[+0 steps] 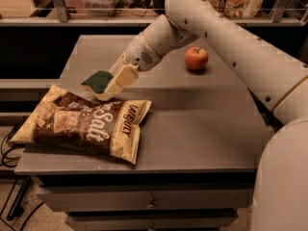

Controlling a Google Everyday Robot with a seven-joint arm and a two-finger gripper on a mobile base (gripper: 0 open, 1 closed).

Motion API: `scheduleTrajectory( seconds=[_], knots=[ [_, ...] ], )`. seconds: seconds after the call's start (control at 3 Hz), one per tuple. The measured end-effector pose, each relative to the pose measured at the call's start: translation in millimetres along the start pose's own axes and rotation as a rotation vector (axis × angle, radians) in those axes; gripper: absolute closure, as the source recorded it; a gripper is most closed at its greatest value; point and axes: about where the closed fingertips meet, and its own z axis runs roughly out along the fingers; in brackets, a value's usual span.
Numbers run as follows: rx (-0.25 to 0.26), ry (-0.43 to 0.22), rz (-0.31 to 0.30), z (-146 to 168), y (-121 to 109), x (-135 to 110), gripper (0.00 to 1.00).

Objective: Move sponge near brown chip bag

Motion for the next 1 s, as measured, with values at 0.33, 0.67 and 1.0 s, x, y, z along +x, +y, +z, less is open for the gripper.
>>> scheduleTrajectory(
  seconds=[0.33, 0.67, 1.0],
  knots=[
    [-0.007, 0.001, -0.001, 3.6, 0.7, -0.4, 0.04],
    [-0.009, 0.001, -0.001, 4.9, 0.9, -0.6, 0.00],
    [-0.009, 0.001, -0.001, 5.0, 0.9, -0.6, 0.00]
  ],
)
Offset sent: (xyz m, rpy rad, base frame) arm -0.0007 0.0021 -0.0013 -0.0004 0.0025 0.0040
